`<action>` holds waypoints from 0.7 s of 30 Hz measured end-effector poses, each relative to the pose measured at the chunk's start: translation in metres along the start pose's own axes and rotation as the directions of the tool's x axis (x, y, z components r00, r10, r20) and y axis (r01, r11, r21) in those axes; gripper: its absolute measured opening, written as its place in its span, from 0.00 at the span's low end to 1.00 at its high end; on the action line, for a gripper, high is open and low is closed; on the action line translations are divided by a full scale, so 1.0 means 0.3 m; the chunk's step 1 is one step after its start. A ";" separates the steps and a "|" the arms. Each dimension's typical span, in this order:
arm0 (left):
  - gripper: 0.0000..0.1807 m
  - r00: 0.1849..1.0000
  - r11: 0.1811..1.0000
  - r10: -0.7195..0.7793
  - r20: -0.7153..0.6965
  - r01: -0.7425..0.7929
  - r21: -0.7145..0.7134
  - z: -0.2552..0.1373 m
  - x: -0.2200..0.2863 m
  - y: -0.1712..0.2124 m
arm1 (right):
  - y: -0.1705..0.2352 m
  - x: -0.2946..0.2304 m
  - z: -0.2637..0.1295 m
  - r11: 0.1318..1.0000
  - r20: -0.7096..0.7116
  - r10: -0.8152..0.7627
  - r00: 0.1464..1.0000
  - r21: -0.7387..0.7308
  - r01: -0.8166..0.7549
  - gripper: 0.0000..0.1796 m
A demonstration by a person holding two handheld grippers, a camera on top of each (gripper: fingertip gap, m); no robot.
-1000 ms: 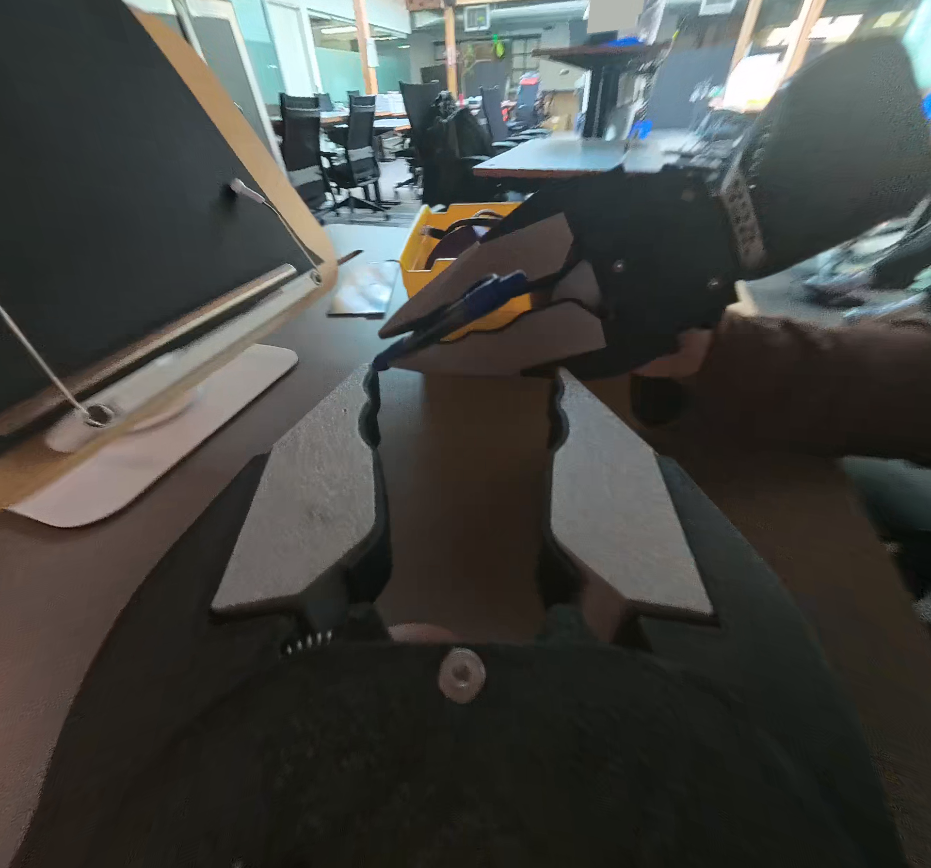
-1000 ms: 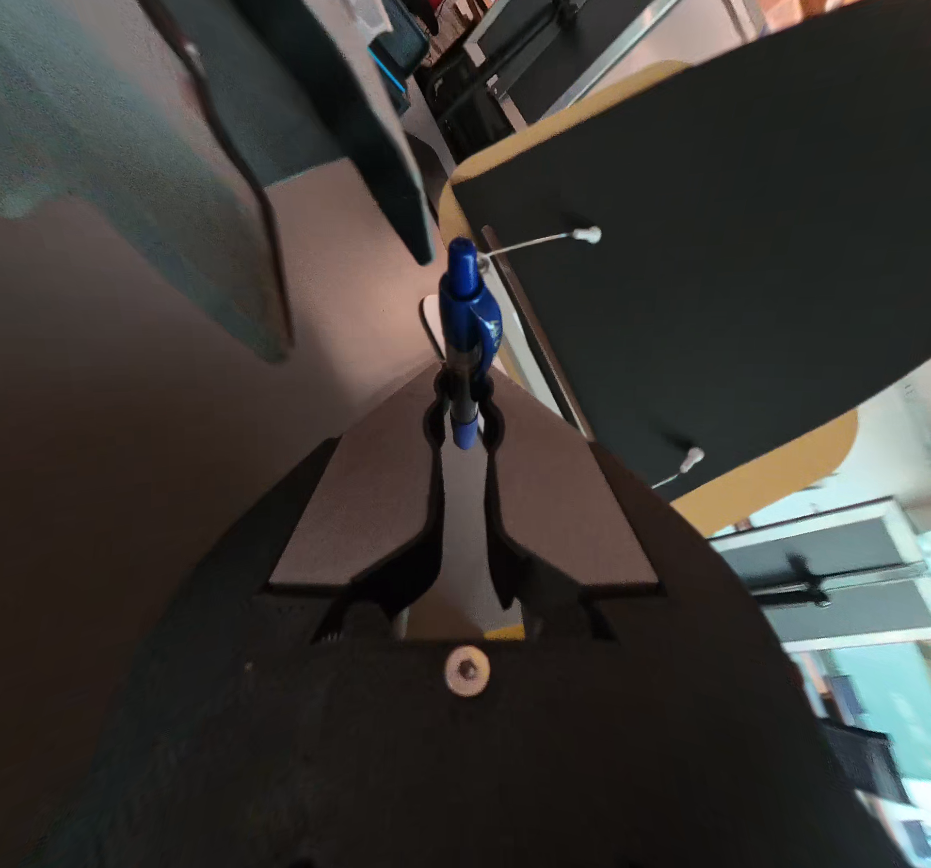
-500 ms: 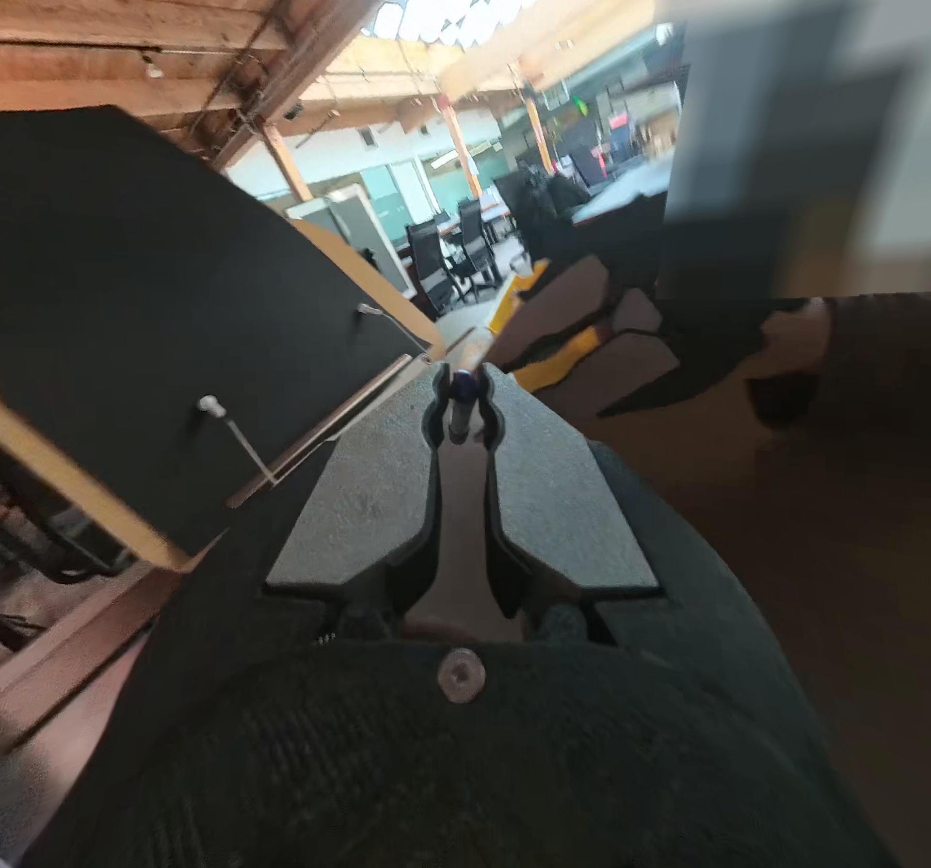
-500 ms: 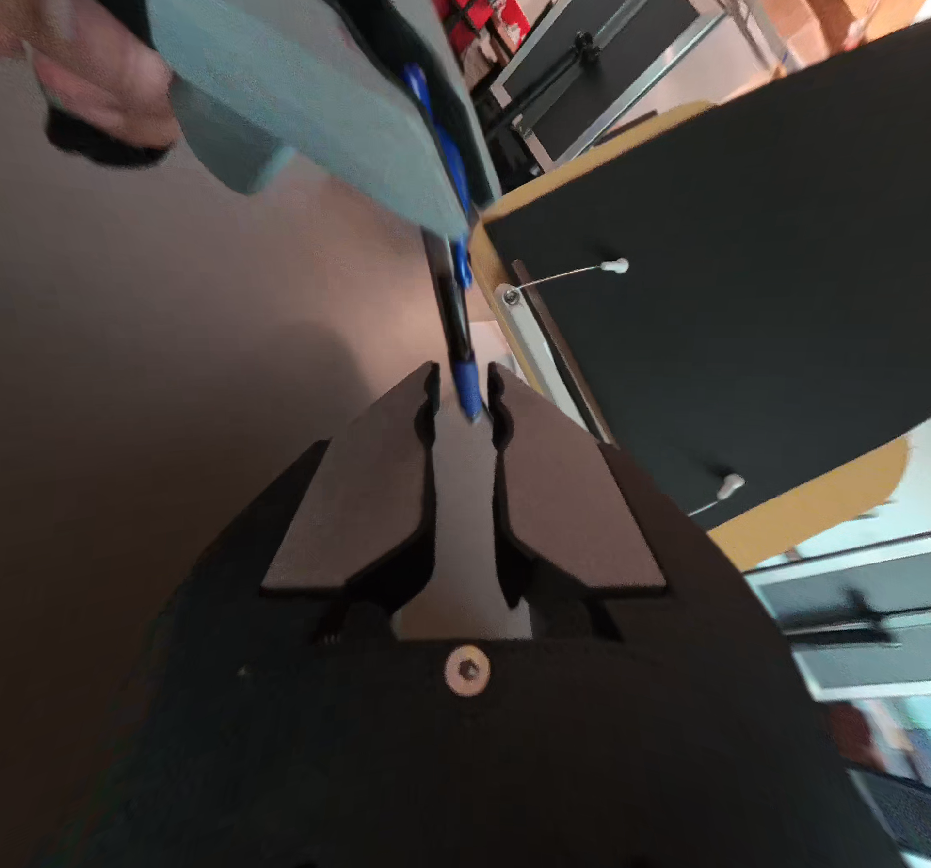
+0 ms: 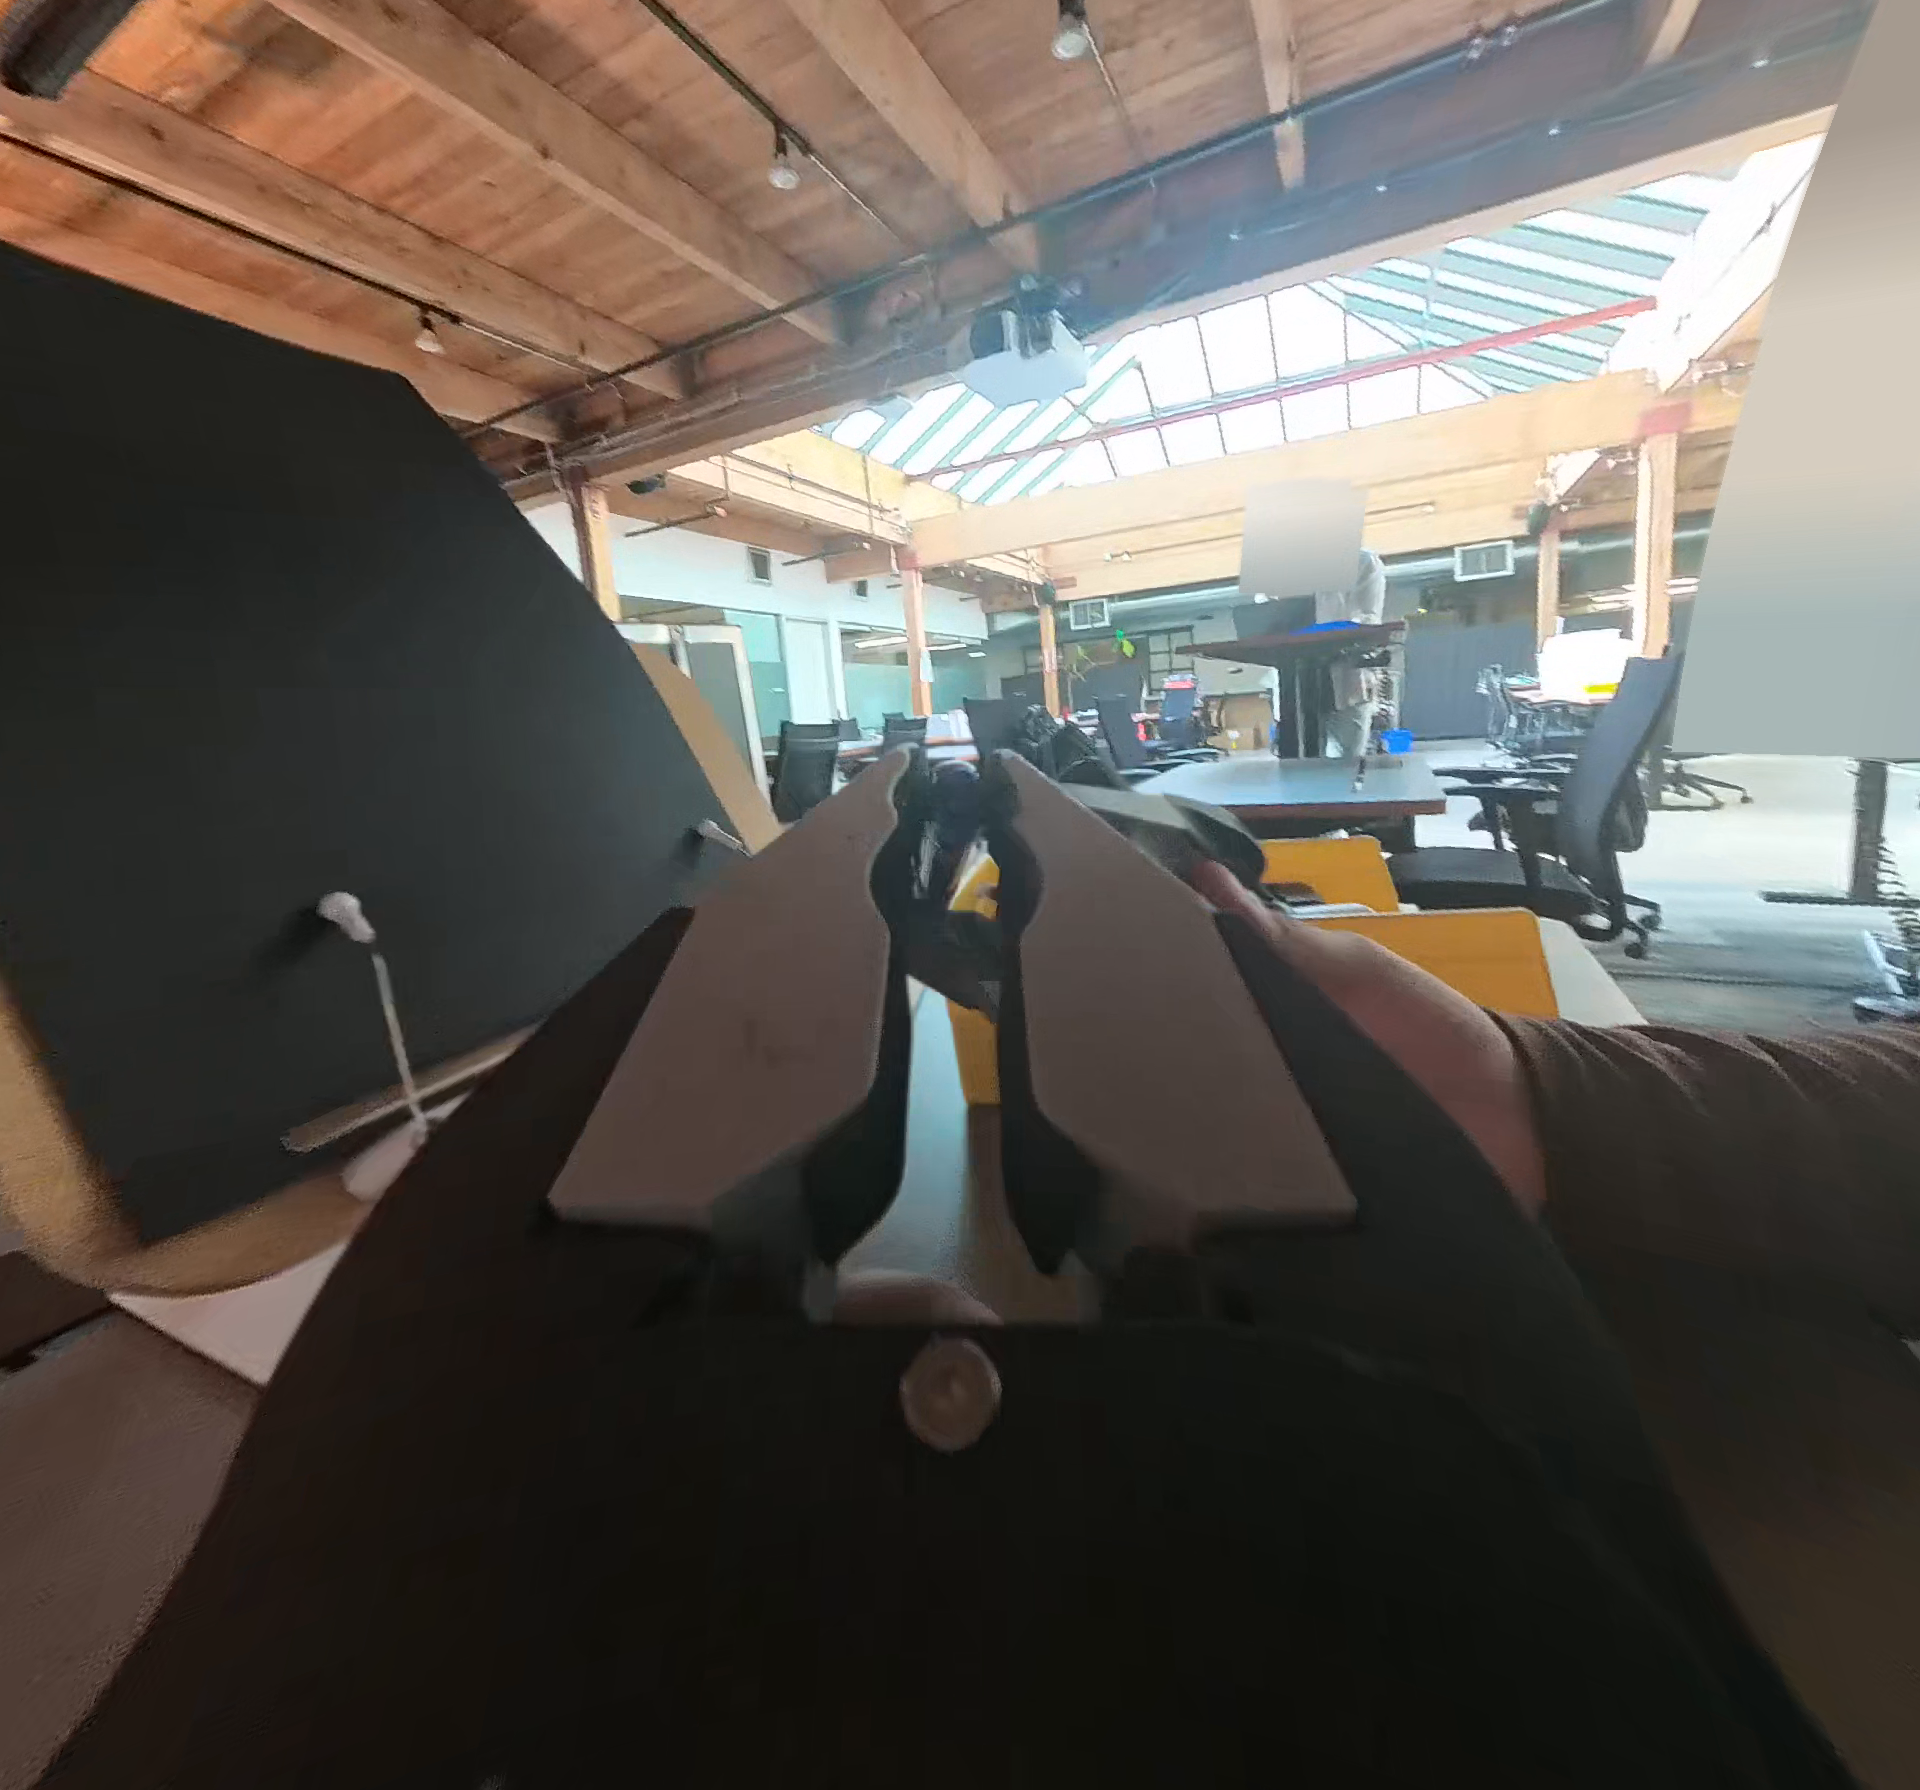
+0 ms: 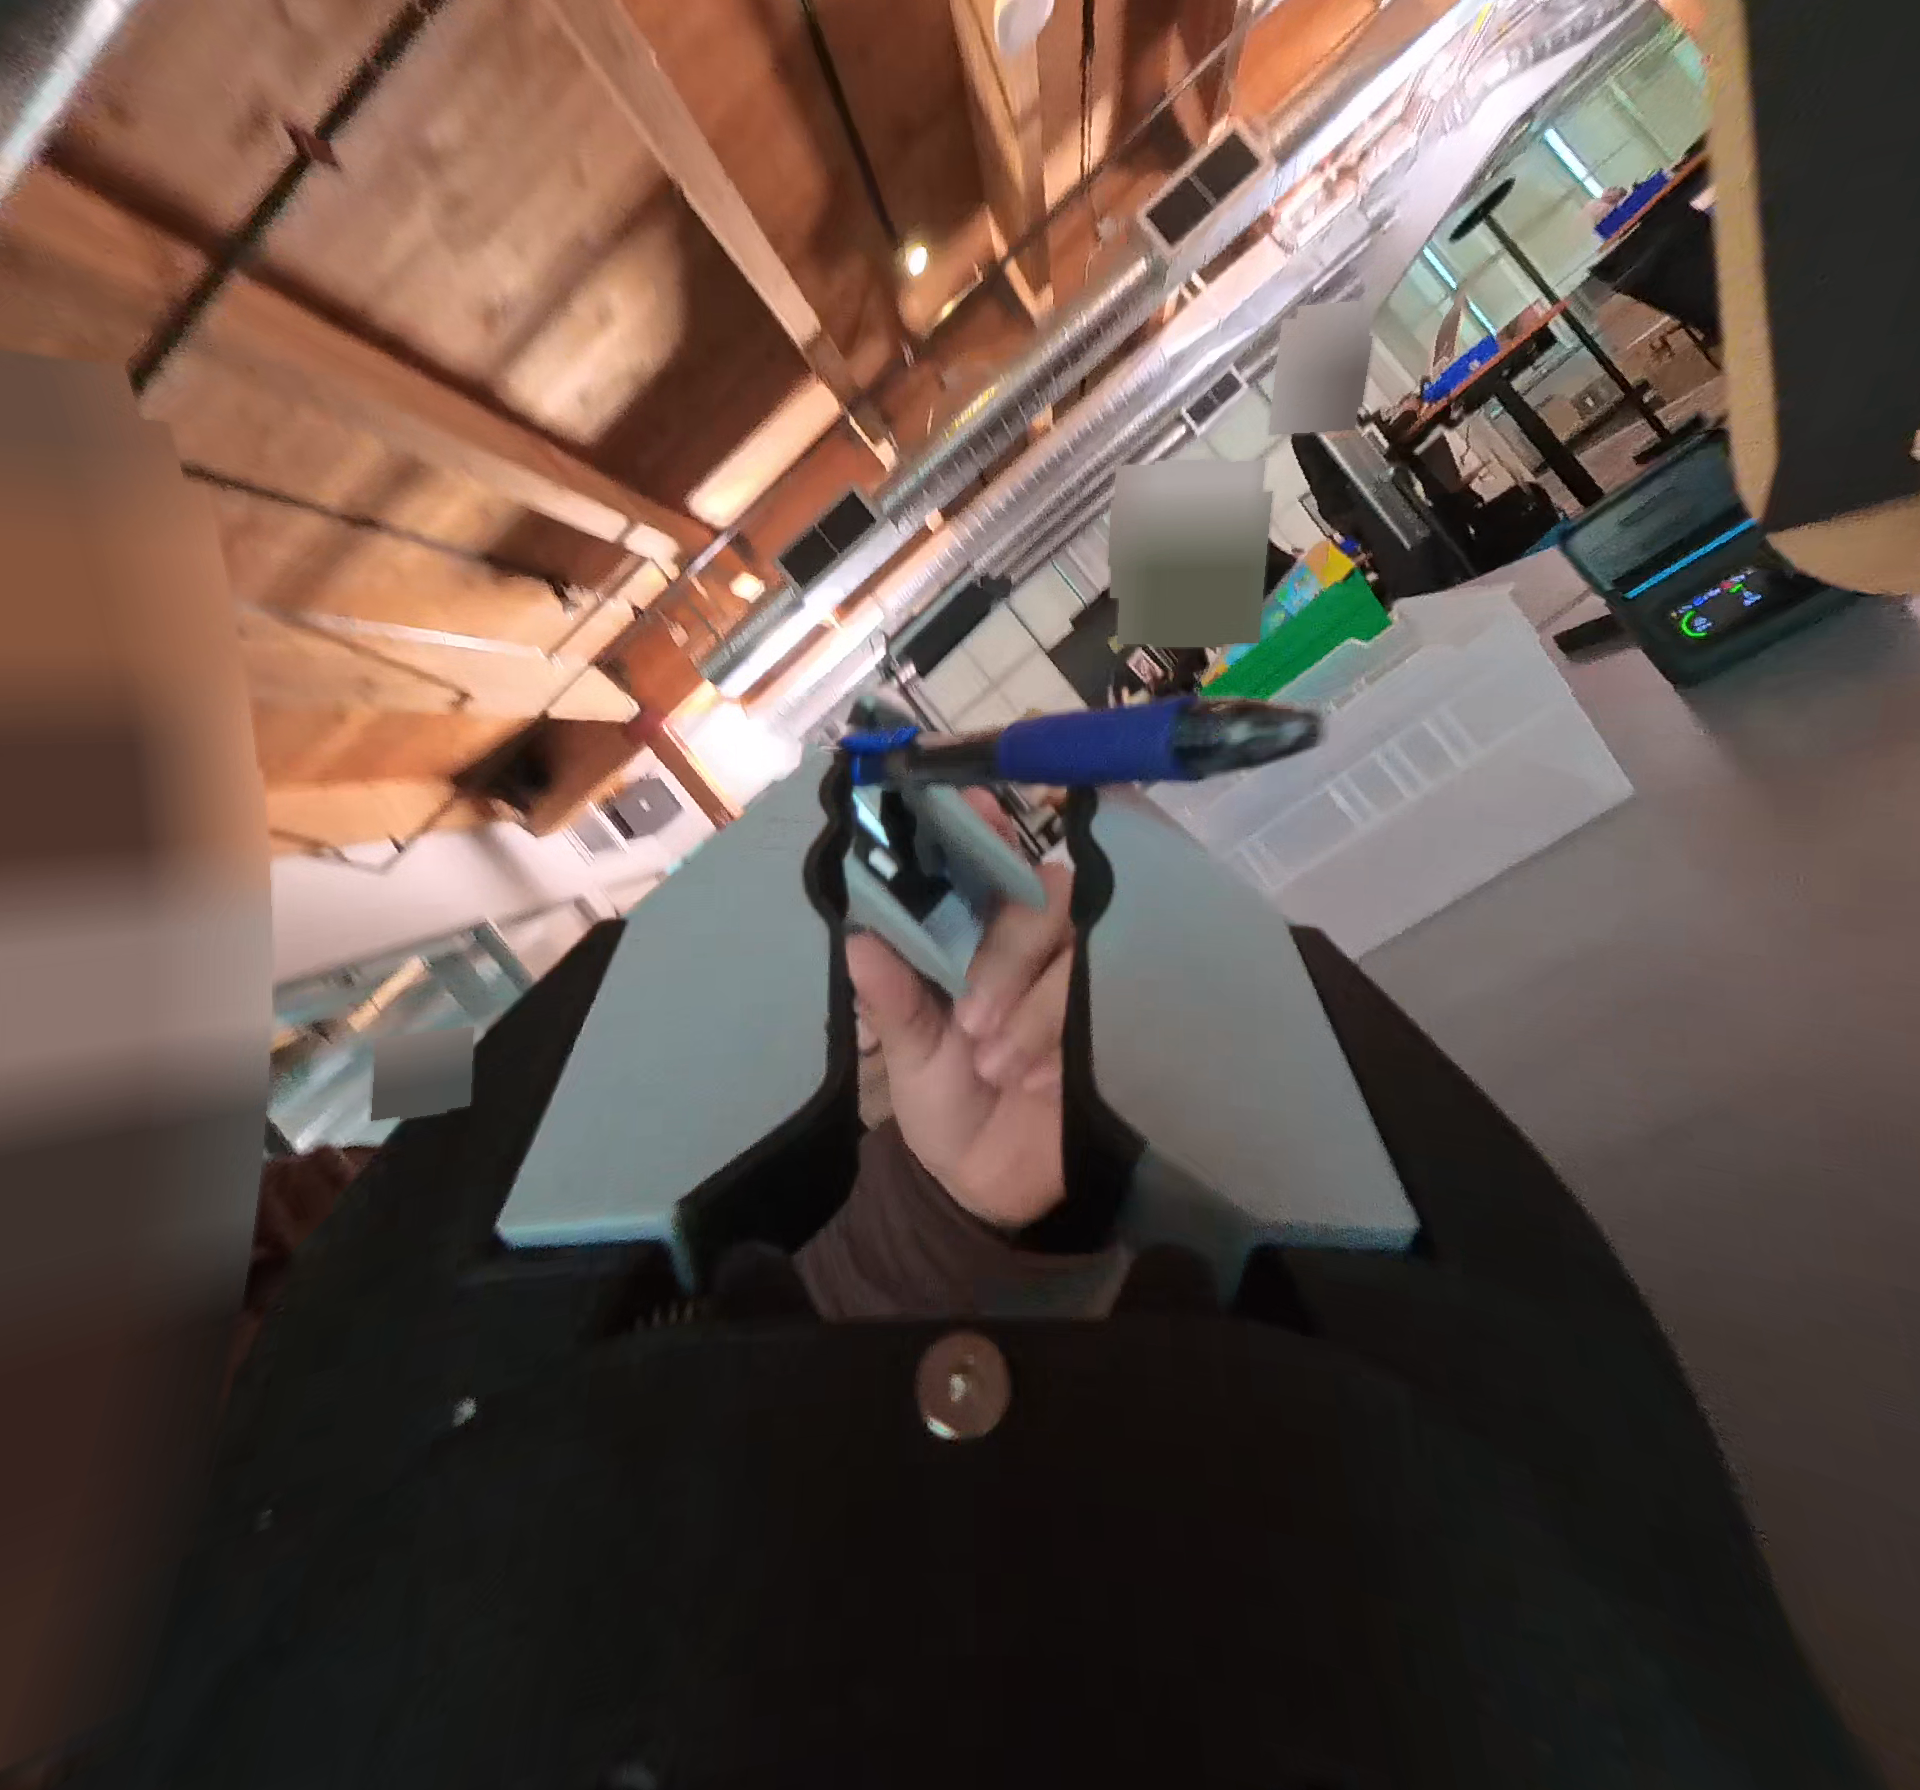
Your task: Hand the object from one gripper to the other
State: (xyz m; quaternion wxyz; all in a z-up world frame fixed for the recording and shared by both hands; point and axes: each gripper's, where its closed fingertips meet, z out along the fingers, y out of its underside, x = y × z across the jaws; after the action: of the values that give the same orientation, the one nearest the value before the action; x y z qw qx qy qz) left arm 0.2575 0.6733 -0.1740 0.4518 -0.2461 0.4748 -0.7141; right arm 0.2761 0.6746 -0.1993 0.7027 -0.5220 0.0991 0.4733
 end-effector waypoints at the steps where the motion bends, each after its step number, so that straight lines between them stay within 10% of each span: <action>1: 0.04 1.000 1.000 -0.009 -0.009 0.009 -0.014 0.007 0.011 0.017 | -0.013 0.011 -0.008 0.999 -0.004 0.023 1.000 0.028 -0.023 0.17; 7: 0.04 0.996 0.964 -0.088 0.008 0.087 -0.253 0.035 0.014 0.185 | -0.087 0.022 -0.073 0.996 -0.027 -0.035 0.999 0.077 0.037 0.03; 13: 0.18 0.992 0.819 0.121 -0.035 -0.120 -0.561 -0.015 -0.007 0.342 | -0.036 0.114 -0.107 0.829 -0.337 -0.546 0.767 -0.354 0.434 0.04; 21: 0.11 0.979 0.767 0.192 -0.067 -0.192 -0.613 -0.008 0.023 0.391 | 0.082 0.097 -0.054 0.659 -0.219 -0.712 0.667 -0.537 0.527 0.04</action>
State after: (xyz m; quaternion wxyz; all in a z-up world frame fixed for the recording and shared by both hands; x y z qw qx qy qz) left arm 0.3008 0.6519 -0.2812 0.4173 -0.3300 0.7041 -0.4703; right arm 0.2786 0.6778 -0.2405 0.6522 -0.7515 -0.0509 0.0855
